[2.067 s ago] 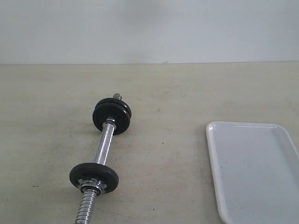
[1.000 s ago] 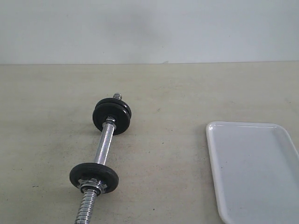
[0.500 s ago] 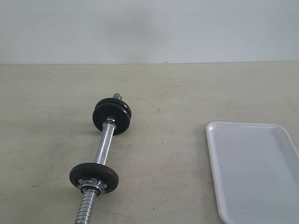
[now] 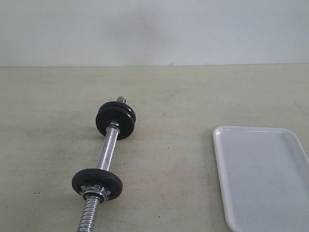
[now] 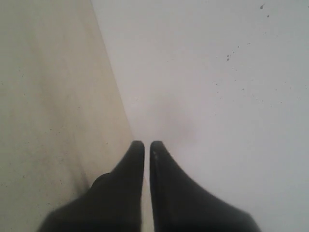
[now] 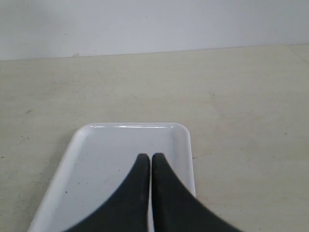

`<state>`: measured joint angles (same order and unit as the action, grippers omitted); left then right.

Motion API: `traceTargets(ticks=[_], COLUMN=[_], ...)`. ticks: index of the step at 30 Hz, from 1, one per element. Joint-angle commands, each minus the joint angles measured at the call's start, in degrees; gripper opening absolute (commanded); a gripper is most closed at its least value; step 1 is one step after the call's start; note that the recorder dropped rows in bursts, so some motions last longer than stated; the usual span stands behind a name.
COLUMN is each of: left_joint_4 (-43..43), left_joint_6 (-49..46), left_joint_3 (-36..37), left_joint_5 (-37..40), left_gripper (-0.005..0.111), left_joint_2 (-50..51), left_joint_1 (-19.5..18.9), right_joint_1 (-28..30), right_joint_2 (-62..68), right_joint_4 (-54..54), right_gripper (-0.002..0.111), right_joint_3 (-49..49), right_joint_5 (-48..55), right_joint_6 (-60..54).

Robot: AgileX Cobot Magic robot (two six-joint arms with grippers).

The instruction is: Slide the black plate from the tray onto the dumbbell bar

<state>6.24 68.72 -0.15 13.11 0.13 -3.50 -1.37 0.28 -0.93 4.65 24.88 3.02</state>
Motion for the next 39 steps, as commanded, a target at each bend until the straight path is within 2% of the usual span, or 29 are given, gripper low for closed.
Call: traceTargets(ticks=[1, 9, 18, 26, 30, 36, 39], left_joint_4=[-0.04, -4.2, -5.19, -8.27, -14.62, -35.04, -40.51], left_joint_6=[0.22, -5.36, -11.25, -19.25, -23.49, -23.87, -23.87], left_joint_3=[0.15, 0.15, 0.15, 0.15, 0.15, 0.15, 0.15], left_joint_5=[0.23, 0.23, 0.23, 0.23, 0.23, 0.11, 0.11], left_gripper=[0.004, 0.004, 0.004, 0.004, 0.004, 0.004, 0.004], left_joint_2=[-0.13, -0.13, -0.13, -0.13, -0.13, -0.13, -0.13], left_joint_1=[-0.2, -0.2, -0.2, -0.2, -0.2, -0.2, -0.2], right_joint_1=[0.21, 0.21, 0.21, 0.21, 0.21, 0.21, 0.21], right_joint_2=[-0.28, -0.28, -0.28, -0.28, -0.28, -0.28, -0.28], right_joint_4=[-0.06, -0.04, -0.04, 0.2, 0.2, 0.2, 0.2], right_gripper=[0.0, 0.0, 0.0, 0.0, 0.0, 0.0, 0.0], right_joint_3=[-0.05, -0.05, -0.05, -0.05, -0.05, -0.16, -0.16], right_joint_5=[-0.03, -0.26, -6.56, -5.85, -2.17, -0.69, -0.69], right_joint_6=[-0.21, -0.21, -0.21, -6.92, -6.92, -6.95, -6.95])
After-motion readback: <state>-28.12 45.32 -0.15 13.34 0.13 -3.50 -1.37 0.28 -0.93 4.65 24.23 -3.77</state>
